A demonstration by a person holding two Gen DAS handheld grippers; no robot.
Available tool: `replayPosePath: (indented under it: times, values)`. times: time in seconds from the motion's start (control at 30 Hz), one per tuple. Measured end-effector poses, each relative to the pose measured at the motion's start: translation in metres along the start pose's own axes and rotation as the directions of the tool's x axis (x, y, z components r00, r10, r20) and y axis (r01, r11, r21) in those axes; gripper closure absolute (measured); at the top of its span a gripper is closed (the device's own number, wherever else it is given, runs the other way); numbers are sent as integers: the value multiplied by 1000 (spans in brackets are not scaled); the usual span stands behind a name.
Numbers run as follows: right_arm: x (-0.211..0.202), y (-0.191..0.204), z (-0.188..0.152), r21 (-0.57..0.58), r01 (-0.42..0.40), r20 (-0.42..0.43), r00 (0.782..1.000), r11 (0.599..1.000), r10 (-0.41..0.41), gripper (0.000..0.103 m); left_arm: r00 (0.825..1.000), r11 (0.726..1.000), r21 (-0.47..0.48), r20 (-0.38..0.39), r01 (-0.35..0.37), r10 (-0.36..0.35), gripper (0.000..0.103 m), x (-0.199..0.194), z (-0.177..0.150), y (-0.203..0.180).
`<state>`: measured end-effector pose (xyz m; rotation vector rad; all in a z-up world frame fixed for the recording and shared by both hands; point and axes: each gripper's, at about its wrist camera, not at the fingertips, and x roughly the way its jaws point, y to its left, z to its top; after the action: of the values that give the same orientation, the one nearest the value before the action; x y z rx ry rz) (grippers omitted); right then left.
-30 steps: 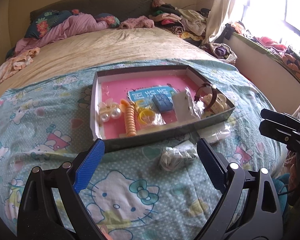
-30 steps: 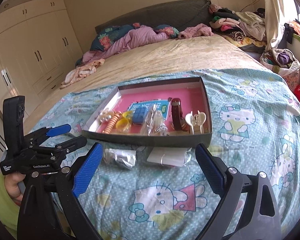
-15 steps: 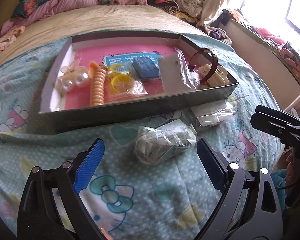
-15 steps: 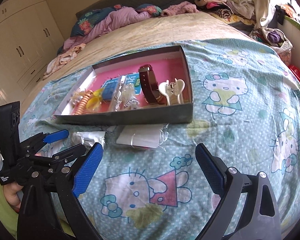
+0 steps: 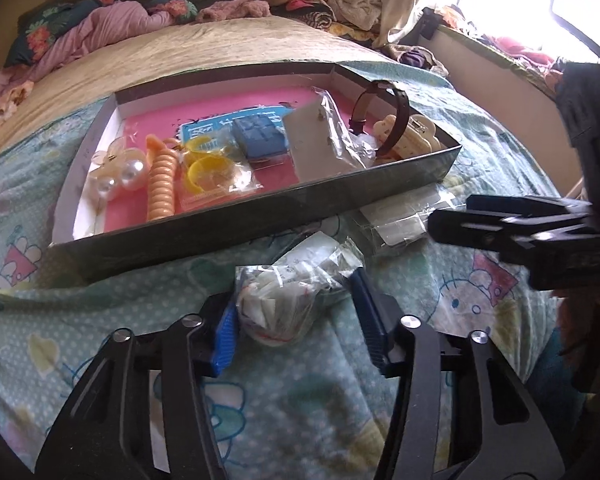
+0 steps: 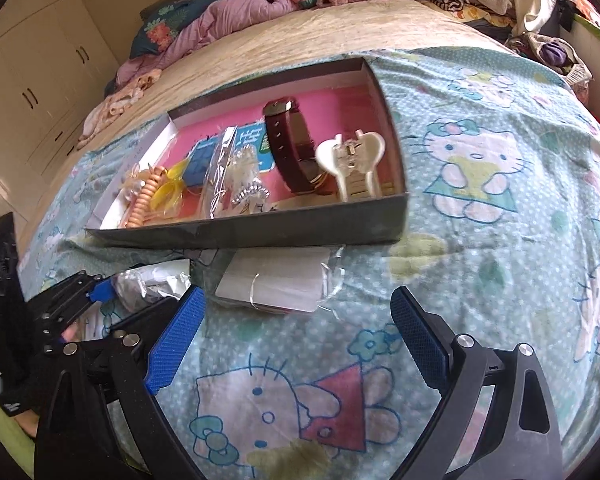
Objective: Organize jewelry
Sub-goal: 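Grasp a small clear bag with the left tool while the right grasps a clear plastic sleeve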
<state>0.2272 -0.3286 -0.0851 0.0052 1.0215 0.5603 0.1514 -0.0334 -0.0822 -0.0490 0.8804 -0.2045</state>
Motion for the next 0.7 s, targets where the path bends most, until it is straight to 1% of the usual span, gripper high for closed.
replayPosePath:
  times: [0.13,0.23,0.33,0.4,0.43,0.47,0.57,0.63,0.7]
  values:
    - [19,12,2,-22,21,-40,999,1000,-22,10,1000,999,-31,13,-4,5,63,-15,0,17]
    - [28,23,5,-64,78,-46,996,995,-81,7,1000,998,-60,31,-4,6,63,-24,1,29]
    - [36,33,4,-117,134,-37,990,984,-140,6,999,997,-76,47,-2,5,64,-31,2,35]
    - [39,37,2,-160,147,-13,988,976,-151,10,998,996,-84,56,2,3,64,-34,4,36]
    - [39,37,1,-170,147,-10,989,974,-151,16,998,996,-87,62,4,2,64,-36,5,37]
    - [37,38,0,-177,137,-4,990,975,-140,26,998,996,-90,68,4,2,65,-38,6,38]
    - [29,38,-4,-188,85,8,996,979,-85,29,996,996,-94,93,4,4,67,-46,10,40]
    - [22,38,-8,-184,30,17,999,982,-27,30,994,995,-101,111,9,3,69,-52,15,42]
    - [11,40,-10,-181,-6,36,999,983,13,30,992,995,-103,129,11,2,78,-57,19,43]
